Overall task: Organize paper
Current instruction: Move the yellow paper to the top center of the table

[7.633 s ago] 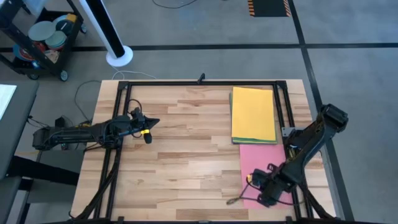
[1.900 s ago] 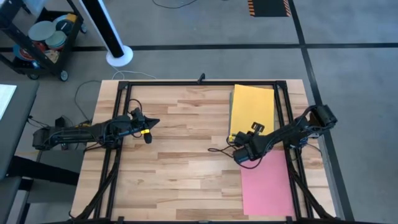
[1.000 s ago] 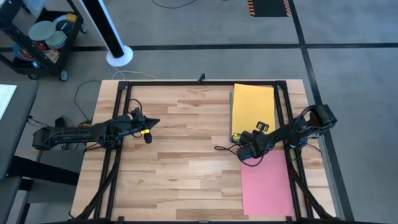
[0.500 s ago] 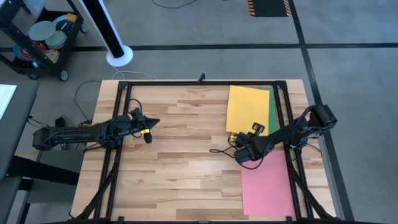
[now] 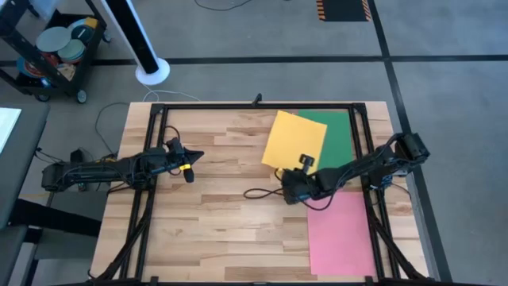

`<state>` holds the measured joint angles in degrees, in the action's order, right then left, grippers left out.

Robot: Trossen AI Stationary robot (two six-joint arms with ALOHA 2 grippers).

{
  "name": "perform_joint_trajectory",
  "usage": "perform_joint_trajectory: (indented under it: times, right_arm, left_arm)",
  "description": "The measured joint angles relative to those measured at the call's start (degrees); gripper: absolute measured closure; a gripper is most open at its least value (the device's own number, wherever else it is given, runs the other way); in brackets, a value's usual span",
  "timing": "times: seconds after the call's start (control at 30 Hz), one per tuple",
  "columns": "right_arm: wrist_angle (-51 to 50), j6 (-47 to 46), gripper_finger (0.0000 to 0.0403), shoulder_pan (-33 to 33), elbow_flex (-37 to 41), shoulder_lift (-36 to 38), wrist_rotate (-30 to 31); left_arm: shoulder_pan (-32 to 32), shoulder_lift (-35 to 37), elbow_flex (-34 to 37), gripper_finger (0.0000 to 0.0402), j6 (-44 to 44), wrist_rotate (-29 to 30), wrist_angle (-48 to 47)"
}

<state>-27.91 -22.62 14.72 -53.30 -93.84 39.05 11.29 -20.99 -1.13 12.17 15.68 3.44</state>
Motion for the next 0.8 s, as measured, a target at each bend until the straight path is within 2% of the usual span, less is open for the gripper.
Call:
perform_joint_trajectory:
  times: [0.17,0.43,0.67,0.8]
  right_arm:
    - [11.69,10.45,0.0403,-3.34,0.0,0.0,-3.19]
    - [22.76,21.63,0.0403,-8.01,0.0,-1.15,-11.45]
    - [32.16,28.42,0.0403,-10.12,-0.11,-8.02,-22.24]
    - [32.64,31.21,0.0403,-10.01,-2.97,-12.94,-27.66]
  left_arm:
    - [0.02,0.0,0.0,0.0401,1.17,-0.02,0.45]
    - [0.02,0.0,-0.04,0.0401,2.07,-0.04,0.71]
    - [0.0,0.0,-0.09,0.0401,2.54,-0.09,0.68]
    - [0.0,0.0,-0.09,0.0402,2.79,-0.14,0.67]
